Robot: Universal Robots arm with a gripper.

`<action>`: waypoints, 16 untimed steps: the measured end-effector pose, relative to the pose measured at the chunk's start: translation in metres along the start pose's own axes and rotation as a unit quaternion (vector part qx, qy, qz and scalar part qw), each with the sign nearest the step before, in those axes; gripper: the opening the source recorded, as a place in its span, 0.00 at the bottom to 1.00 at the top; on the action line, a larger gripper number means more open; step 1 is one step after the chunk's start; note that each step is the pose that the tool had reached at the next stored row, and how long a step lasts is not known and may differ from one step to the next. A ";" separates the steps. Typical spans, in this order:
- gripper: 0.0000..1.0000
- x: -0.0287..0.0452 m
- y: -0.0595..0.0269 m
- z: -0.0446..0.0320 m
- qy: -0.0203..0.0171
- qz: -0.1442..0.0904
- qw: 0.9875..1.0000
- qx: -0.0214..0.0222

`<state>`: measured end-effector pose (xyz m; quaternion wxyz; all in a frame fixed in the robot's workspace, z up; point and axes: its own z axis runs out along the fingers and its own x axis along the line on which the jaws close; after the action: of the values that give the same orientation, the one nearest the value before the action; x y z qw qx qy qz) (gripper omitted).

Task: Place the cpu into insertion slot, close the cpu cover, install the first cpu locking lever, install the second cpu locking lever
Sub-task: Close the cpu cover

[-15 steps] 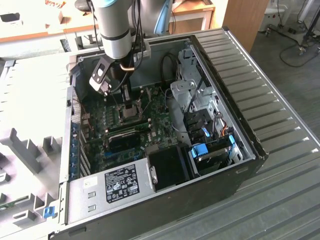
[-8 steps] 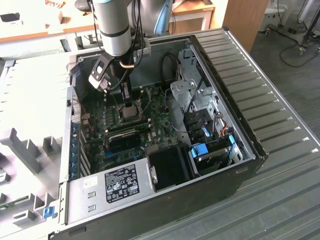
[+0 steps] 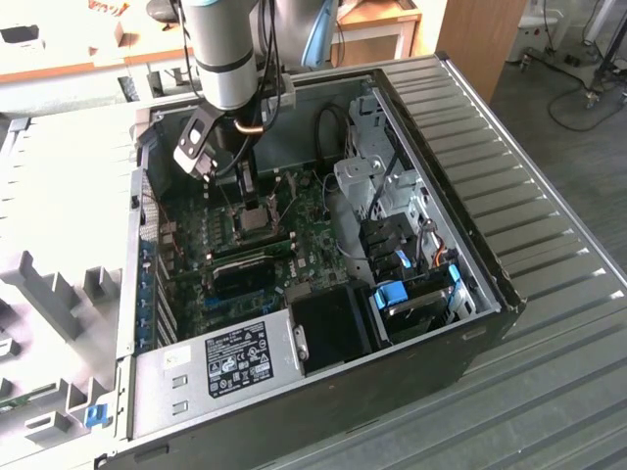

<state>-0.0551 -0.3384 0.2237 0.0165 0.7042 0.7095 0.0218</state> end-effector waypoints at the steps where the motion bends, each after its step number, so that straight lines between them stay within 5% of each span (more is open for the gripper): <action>1: 0.11 0.0000 0.0000 -0.0007 0.000 0.000 1.000 0.000; 9: 0.11 0.0001 0.0007 -0.0133 0.000 0.000 1.000 0.000; 16: 0.11 0.0001 0.0008 -0.0138 0.000 0.000 1.000 0.000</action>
<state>-0.0551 -0.3384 0.2375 0.0164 0.7042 0.7095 0.0221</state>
